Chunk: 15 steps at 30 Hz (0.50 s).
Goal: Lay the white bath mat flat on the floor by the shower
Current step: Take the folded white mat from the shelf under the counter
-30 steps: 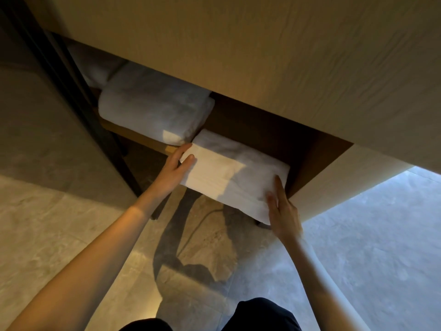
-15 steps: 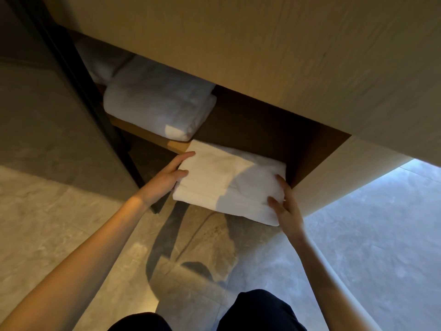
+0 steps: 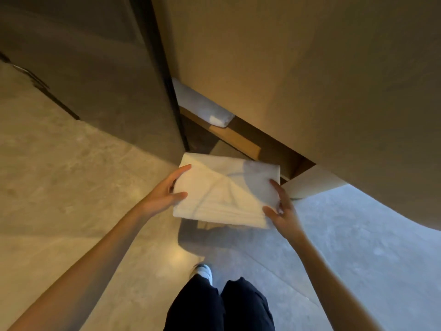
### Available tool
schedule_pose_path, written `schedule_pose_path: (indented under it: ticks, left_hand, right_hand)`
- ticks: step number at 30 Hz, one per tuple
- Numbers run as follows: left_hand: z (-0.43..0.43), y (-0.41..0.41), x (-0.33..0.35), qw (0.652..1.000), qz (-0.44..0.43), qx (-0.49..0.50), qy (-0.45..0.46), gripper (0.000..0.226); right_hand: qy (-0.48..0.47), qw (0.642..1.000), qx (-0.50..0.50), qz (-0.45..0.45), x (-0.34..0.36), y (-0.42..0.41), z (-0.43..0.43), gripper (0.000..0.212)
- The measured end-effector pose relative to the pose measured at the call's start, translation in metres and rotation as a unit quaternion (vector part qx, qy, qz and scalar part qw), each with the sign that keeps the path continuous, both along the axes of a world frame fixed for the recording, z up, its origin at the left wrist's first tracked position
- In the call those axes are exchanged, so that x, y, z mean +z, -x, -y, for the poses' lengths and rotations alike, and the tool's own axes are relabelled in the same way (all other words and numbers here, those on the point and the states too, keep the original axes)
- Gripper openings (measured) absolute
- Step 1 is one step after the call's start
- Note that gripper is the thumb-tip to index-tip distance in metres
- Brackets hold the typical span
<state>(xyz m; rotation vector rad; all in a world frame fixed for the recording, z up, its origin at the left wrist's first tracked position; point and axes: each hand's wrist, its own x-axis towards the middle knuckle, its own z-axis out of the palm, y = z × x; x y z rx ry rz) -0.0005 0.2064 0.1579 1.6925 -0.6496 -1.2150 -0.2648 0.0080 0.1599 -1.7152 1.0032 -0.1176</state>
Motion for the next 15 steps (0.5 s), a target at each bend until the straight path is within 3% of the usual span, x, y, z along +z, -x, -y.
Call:
schedule_pose_path:
  ticks: [8, 15]
  left_hand:
    - [-0.089, 0.021, 0.161, 0.998, 0.027, 0.062, -0.016, 0.072]
    - [-0.160, 0.048, 0.335, 0.989, 0.035, 0.144, -0.005, 0.071]
  right_hand:
    - [0.018, 0.993, 0.110, -0.024, 0.145, -0.004, -0.051, 0.069]
    - [0.016, 0.985, 0.171, 0.027, 0.317, -0.023, -0.077, 0.069]
